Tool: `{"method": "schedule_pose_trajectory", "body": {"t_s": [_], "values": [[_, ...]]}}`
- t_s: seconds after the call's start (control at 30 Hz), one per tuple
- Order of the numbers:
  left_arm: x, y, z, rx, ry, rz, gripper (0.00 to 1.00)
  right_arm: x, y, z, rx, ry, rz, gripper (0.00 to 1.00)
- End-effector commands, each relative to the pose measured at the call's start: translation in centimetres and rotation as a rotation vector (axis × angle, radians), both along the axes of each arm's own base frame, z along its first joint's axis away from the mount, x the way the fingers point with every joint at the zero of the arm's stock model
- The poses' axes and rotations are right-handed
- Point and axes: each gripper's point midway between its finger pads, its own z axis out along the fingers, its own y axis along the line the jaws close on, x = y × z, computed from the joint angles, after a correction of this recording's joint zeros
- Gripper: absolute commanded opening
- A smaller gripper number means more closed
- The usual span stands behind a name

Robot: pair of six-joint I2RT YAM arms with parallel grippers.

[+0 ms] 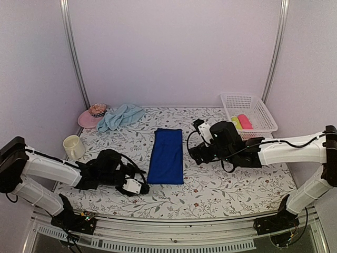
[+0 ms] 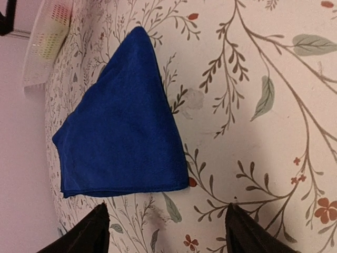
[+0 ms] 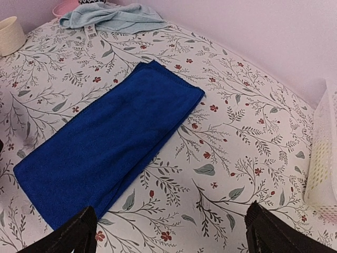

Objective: Roll the towels
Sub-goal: Pick up the towel from the center of the board.

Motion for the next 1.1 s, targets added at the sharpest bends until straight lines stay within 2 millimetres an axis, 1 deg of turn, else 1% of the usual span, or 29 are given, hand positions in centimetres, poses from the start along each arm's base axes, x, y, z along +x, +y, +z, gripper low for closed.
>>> {"method": "schedule_pose_trajectory", "body": {"t_s": [0.0,0.07,0.13,0.2,0.27,0.37,0.43,0.5,0.53,0.57,0.63,0.67,0.73,0.8,0.93,1.03,1.07], "values": [[1.2,-1.3,-0.5,0.040,-0.082,0.013,0.73,-0.7,-1.4,4.1,0.065,-0.124,-0.062,0.99],[1.5,-1.5,-0.8,0.046,-0.092,0.025,0.70,-1.5,-2.2,5.0,0.059,-0.164,-0.087,0.99],[1.8,-1.7,-1.1,0.047,-0.092,0.041,0.68,-2.0,-3.6,5.7,0.035,-0.178,-0.147,0.99],[2.1,-2.0,-1.4,0.047,-0.091,0.056,0.67,-2.6,-4.3,6.5,0.034,-0.188,-0.176,0.99],[2.1,-2.1,-1.9,0.060,-0.082,0.057,0.63,-3.4,-5.0,7.0,0.025,-0.221,-0.207,0.99],[1.8,-2.2,-2.4,0.072,-0.079,0.050,0.56,-4.6,-5.4,7.7,0.041,-0.252,-0.208,0.99],[1.5,-2.3,-2.8,0.082,-0.076,0.043,0.49,-5.0,-5.6,7.9,0.052,-0.260,-0.197,0.99],[1.5,-2.4,-2.9,0.084,-0.079,0.044,0.45,-5.2,-5.9,7.7,0.071,-0.255,-0.202,0.99],[1.5,-2.5,-2.9,0.085,-0.077,0.043,0.42,-5.4,-5.6,7.6,0.086,-0.249,-0.177,0.99],[1.5,-2.6,-2.9,0.085,-0.074,0.041,0.36,-5.7,-5.2,7.6,0.106,-0.245,-0.140,0.99],[1.4,-2.7,-3.0,0.087,-0.065,0.043,0.29,-6.6,-4.1,8.0,0.140,-0.254,-0.046,0.99],[1.4,-2.8,-3.1,0.089,-0.056,0.046,0.22,-7.0,-3.6,8.0,0.140,-0.260,0.004,0.99],[1.4,-2.9,-3.3,0.090,-0.032,0.052,0.13,-7.6,-2.9,7.2,0.099,-0.273,0.081,0.99],[1.3,-3.0,-3.5,0.094,-0.009,0.056,0.01,-7.9,-1.9,5.9,0.030,-0.279,0.158,0.96],[1.1,-3.1,-3.1,0.079,0.038,0.068,0.00,-8.7,1.1,2.8,-0.078,-0.268,0.323,0.94],[0.9,-3.3,-2.1,0.040,0.097,0.071,0.00,-9.0,3.1,0.7,-0.174,-0.304,0.421,0.93],[1.0,-3.3,-1.6,0.022,0.123,0.074,0.00,-9.2,3.8,0.1,-0.195,-0.311,0.457,0.90]]}}
